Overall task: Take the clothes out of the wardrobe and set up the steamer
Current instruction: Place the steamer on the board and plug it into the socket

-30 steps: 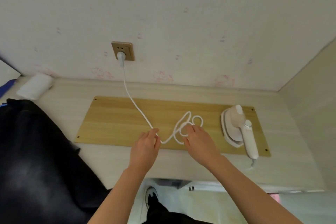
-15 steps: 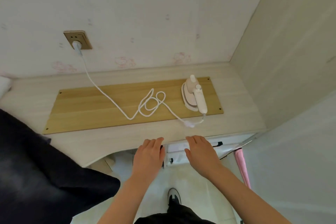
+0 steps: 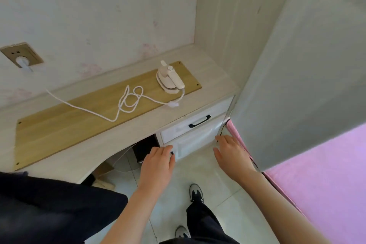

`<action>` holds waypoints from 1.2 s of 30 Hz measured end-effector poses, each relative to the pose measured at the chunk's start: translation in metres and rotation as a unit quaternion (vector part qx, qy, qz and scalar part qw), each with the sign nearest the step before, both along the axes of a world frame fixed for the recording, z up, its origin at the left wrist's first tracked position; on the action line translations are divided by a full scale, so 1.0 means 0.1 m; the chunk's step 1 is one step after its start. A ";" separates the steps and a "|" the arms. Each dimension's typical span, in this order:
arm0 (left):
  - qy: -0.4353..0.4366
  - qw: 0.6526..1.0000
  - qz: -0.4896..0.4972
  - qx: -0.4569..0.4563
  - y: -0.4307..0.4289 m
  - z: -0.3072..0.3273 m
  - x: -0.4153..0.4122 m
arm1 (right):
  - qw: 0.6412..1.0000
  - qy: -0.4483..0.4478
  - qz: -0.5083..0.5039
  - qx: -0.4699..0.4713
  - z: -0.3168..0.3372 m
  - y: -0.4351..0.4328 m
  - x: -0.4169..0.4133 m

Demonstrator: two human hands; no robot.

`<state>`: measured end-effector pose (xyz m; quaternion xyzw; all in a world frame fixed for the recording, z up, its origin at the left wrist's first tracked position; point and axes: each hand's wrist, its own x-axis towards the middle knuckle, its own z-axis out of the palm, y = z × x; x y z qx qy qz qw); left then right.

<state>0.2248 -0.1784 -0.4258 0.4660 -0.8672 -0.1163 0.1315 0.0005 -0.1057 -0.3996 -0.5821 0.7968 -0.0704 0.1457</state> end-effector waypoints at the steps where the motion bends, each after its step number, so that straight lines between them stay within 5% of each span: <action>1: 0.002 1.000 -0.011 -0.001 0.06 0.02 -0.04 | 1.000 0.002 -0.015 -0.005 0.03 0.11 -0.02; 17: 0.033 0.986 -0.160 -0.007 0.92 0.19 -1.32 | 0.982 -0.006 -0.184 -0.046 0.21 1.62 -0.87; 36: 0.034 0.976 -0.216 0.001 2.97 0.24 -3.88 | 0.981 0.006 -0.184 -0.056 0.21 3.62 -2.95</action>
